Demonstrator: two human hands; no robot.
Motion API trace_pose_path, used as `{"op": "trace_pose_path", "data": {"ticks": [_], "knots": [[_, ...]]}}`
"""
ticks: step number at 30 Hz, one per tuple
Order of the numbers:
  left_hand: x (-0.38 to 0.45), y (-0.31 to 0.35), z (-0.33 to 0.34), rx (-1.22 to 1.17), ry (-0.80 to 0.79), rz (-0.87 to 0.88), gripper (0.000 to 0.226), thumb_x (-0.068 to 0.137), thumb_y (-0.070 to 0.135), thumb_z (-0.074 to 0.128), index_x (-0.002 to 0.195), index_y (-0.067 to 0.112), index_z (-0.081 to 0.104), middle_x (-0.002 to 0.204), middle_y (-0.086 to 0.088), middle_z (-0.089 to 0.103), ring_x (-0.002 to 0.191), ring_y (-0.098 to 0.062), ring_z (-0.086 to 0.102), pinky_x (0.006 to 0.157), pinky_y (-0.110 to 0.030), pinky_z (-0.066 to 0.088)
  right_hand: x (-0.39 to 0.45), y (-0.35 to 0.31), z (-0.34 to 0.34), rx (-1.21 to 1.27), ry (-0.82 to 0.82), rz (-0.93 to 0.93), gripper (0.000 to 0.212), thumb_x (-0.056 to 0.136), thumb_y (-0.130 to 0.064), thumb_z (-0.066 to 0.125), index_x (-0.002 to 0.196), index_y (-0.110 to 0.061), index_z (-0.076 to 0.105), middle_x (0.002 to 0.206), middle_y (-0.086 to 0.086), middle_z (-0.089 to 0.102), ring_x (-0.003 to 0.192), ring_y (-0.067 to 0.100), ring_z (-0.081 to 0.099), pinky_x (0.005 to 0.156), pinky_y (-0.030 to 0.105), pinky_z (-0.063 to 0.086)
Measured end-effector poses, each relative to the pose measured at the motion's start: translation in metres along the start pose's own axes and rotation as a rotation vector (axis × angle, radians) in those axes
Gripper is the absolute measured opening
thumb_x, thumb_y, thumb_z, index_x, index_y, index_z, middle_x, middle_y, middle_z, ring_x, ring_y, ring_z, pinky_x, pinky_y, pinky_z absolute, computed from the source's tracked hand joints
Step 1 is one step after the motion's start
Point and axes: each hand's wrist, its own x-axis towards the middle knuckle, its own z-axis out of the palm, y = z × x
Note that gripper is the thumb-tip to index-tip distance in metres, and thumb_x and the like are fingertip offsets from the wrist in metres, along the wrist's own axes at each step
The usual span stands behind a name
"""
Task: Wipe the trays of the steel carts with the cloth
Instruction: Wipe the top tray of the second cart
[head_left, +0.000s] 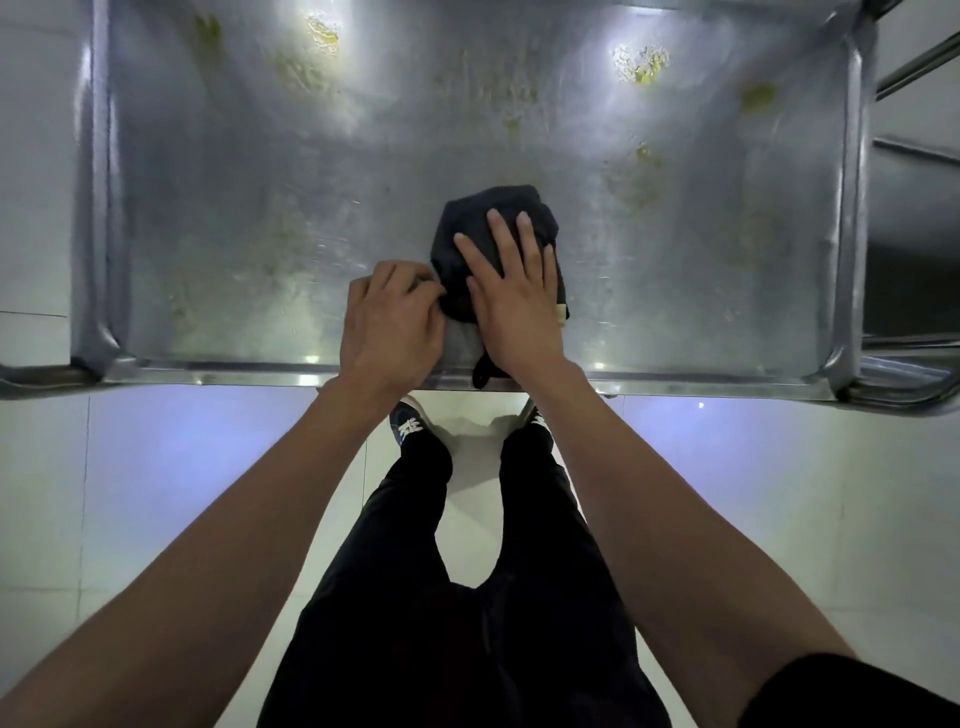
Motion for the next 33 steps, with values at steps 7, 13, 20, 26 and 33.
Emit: {"op": "trace_pose_path", "data": {"ticks": [7, 13, 20, 26, 33], "knots": [[0.022, 0.055, 0.014, 0.072, -0.119, 0.05, 0.038, 0.094, 0.028, 0.052, 0.128, 0.015, 0.062, 0.14, -0.007, 0.051, 0.136, -0.028, 0.039, 0.105, -0.045, 0.032, -0.002, 0.068, -0.018, 0.068, 0.084, 0.092, 0.046, 0.104, -0.035, 0.036, 0.15, -0.036, 0.041, 0.166, 0.002, 0.019, 0.153, 0.03, 0.009, 0.122, 0.054, 0.012], [0.039, 0.114, 0.033, 0.123, -0.11, 0.087, 0.038, 0.094, 0.042, 0.059, 0.124, 0.018, 0.063, 0.146, -0.009, 0.046, 0.14, -0.03, 0.033, 0.108, -0.048, 0.029, -0.012, 0.143, -0.042, 0.066, 0.117, 0.184, 0.045, 0.104, -0.035, 0.036, 0.149, -0.036, 0.041, 0.166, 0.001, 0.019, 0.154, 0.029, 0.008, 0.122, 0.053, 0.011], [0.066, 0.191, 0.057, 0.128, -0.163, 0.138, 0.04, 0.093, 0.041, 0.06, 0.126, 0.019, 0.062, 0.145, -0.008, 0.046, 0.135, -0.031, 0.037, 0.105, -0.047, 0.029, -0.03, 0.252, -0.068, 0.067, 0.191, 0.346, 0.045, 0.104, -0.034, 0.037, 0.148, -0.037, 0.043, 0.165, 0.002, 0.023, 0.153, 0.029, 0.009, 0.122, 0.053, 0.011], [0.076, 0.228, 0.074, 0.138, -0.18, 0.104, 0.039, 0.095, 0.04, 0.055, 0.129, 0.022, 0.06, 0.147, -0.005, 0.044, 0.137, -0.028, 0.035, 0.107, -0.046, 0.028, -0.048, 0.326, -0.085, 0.028, 0.223, 0.445, 0.045, 0.104, -0.037, 0.033, 0.148, -0.041, 0.039, 0.165, -0.001, 0.018, 0.154, 0.026, 0.006, 0.123, 0.052, 0.012], [0.077, 0.232, 0.074, 0.138, -0.18, 0.09, 0.036, 0.094, 0.038, 0.054, 0.127, 0.024, 0.061, 0.144, -0.004, 0.046, 0.137, -0.027, 0.036, 0.107, -0.046, 0.03, -0.043, 0.315, -0.08, 0.025, 0.215, 0.459, 0.047, 0.102, -0.032, 0.035, 0.148, -0.039, 0.04, 0.165, 0.001, 0.02, 0.154, 0.029, 0.007, 0.122, 0.057, 0.011]]}}
